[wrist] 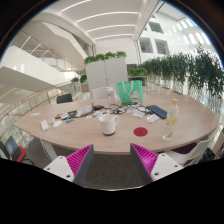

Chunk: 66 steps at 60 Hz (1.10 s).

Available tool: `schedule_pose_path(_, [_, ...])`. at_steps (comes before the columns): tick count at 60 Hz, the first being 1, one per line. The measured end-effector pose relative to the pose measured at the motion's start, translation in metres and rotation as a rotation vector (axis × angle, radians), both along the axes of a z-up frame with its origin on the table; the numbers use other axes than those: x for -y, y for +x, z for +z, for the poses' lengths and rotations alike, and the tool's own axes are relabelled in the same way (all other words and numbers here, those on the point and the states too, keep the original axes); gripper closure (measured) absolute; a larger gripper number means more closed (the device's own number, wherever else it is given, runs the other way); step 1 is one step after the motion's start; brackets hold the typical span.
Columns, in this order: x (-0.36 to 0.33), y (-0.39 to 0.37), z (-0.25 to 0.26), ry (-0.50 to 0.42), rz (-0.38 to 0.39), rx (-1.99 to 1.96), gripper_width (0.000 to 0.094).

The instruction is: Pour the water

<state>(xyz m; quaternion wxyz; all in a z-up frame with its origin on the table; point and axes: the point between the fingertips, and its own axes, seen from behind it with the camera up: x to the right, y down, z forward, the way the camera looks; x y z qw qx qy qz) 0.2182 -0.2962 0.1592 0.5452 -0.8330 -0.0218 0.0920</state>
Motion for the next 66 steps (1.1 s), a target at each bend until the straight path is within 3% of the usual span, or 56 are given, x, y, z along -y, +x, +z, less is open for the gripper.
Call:
schedule_pose_path(11, [0.023, -0.005, 0.021, 0.058, -0.039, -0.006, 0.0113])
schedule_pose_path(20, [0.005, 0.047, 0.015, 0.108, -0.123, 0.056, 0.0102])
schedule_pose_path(31, [-0.076, 0.157, -0.006, 0.224, -0.243, 0.16, 0.0103])
schedule_pose_path(42, [-0.152, 0.24, -0.05, 0.227, -0.356, 0.086, 0.0104])
schedule_pose_path(52, [-0.231, 0.27, -0.076, 0.237, -0.366, 0.069, 0.0106])
schedule_pose_path(55, [-0.249, 0.269, -0.078, 0.244, -0.348, 0.058, 0.0172])
schedule_pose_path(58, [-0.253, 0.272, -0.086, 0.215, -0.344, 0.072, 0.041])
schedule_pose_path(66, [-0.265, 0.275, -0.086, 0.245, -0.398, 0.082, 0.0469])
